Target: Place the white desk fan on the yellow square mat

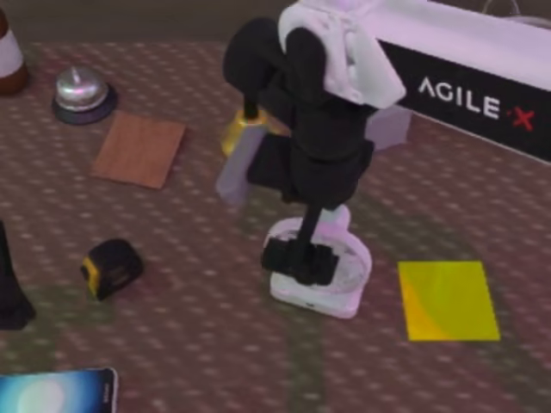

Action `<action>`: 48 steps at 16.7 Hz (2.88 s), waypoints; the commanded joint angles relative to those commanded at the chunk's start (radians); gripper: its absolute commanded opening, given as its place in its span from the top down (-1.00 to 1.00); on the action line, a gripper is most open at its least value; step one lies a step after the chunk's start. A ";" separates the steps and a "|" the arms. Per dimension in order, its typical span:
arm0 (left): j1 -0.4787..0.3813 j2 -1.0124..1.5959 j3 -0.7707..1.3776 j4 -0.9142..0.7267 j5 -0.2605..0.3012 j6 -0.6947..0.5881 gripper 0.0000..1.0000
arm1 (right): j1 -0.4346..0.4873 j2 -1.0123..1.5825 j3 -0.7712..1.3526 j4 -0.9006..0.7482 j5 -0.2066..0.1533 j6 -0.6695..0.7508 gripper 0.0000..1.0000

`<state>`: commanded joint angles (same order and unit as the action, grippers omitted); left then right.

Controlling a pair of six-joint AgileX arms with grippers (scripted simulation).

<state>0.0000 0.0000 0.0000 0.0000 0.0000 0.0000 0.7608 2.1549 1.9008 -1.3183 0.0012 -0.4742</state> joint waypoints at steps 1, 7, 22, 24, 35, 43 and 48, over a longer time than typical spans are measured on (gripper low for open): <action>0.000 0.000 0.000 0.000 0.000 0.000 -1.00 | 0.000 -0.001 -0.017 0.016 0.000 0.000 -1.00; 0.000 0.000 0.000 0.000 0.000 0.000 -1.00 | 0.001 -0.001 -0.023 0.022 0.000 0.000 -0.70; 0.000 0.000 0.000 0.000 0.000 0.000 -1.00 | 0.001 -0.001 -0.023 0.022 0.000 0.000 1.00; 0.000 0.000 0.000 0.000 0.000 0.000 -1.00 | 0.001 -0.001 -0.023 0.022 0.000 0.000 1.00; 0.000 0.000 0.000 0.000 0.000 0.000 -1.00 | 0.005 0.010 0.191 -0.172 0.000 0.000 1.00; 0.000 0.000 0.000 0.000 0.000 0.000 -1.00 | -0.019 -0.018 0.169 -0.180 -0.001 -0.035 1.00; 0.000 0.000 0.000 0.000 0.000 0.000 -1.00 | -0.139 -0.173 -0.026 -0.145 -0.008 -0.274 1.00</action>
<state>0.0000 0.0000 0.0000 0.0000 0.0000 0.0000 0.6221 1.9817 1.8746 -1.4633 -0.0063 -0.7482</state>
